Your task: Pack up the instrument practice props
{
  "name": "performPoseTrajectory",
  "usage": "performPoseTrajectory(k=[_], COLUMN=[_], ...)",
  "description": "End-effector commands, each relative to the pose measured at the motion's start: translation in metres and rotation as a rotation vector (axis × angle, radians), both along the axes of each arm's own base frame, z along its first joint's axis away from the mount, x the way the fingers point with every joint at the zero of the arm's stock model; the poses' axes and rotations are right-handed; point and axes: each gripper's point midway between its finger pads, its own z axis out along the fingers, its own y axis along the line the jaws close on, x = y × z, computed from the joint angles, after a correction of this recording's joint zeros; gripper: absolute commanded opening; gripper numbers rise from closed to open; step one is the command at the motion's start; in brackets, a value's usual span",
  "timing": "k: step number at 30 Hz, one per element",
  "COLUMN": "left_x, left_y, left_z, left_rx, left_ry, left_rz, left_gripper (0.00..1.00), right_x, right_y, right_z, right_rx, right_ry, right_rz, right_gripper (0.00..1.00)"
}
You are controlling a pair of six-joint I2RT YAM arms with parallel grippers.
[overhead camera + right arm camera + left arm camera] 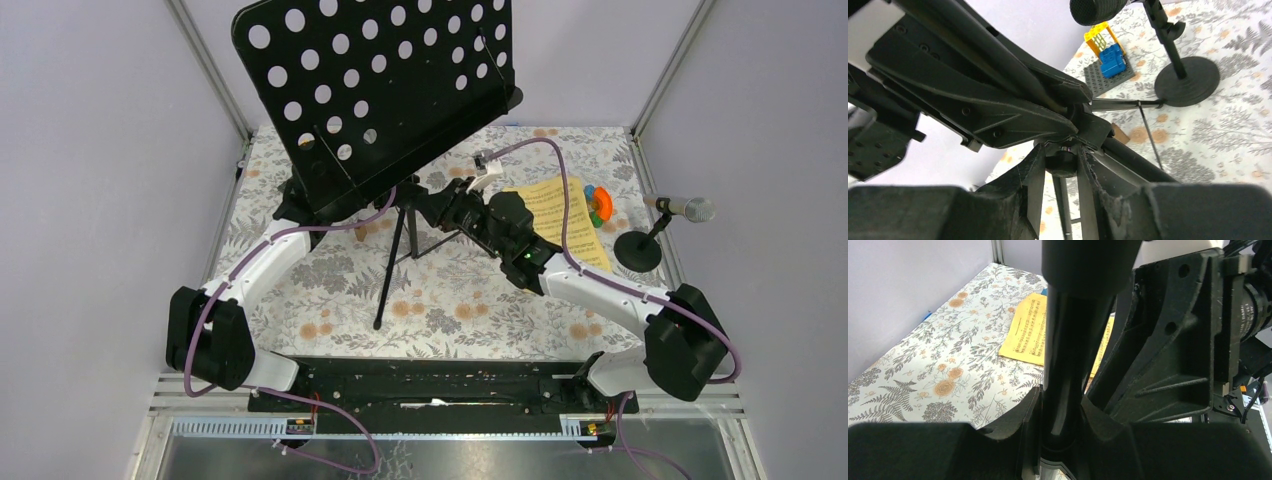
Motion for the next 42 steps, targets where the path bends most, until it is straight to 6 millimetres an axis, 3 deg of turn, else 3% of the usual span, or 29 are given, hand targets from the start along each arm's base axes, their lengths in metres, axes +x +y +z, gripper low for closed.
performPoseTrajectory(k=[1, 9, 15, 27, 36, 42], left_x=[0.005, 0.007, 0.007, 0.009, 0.011, 0.012], left_y=[-0.001, 0.000, 0.002, 0.004, 0.005, 0.006], left_z=[0.012, 0.012, 0.013, 0.013, 0.013, 0.013], left_rx=[-0.007, -0.008, -0.011, -0.012, -0.012, -0.013], left_ry=[0.016, 0.015, 0.017, 0.022, 0.025, 0.029], left_rz=[0.029, 0.034, 0.037, 0.045, 0.052, 0.056], left_gripper=[0.00, 0.00, 0.00, 0.00, 0.00, 0.00], right_x=[-0.030, -0.032, -0.032, -0.043, -0.057, -0.040], right_y=[0.022, 0.016, 0.015, 0.001, -0.012, -0.031], right_z=[-0.019, -0.012, -0.036, -0.070, -0.102, -0.112], right_rx=[-0.227, -0.262, -0.494, -0.859, -1.289, -1.625], right_ry=[-0.125, -0.190, -0.260, -0.610, -0.941, -1.061], right_rz=[0.167, 0.146, 0.172, 0.286, 0.485, 0.476], right_gripper=[0.00, 0.00, 0.00, 0.00, 0.00, 0.00])
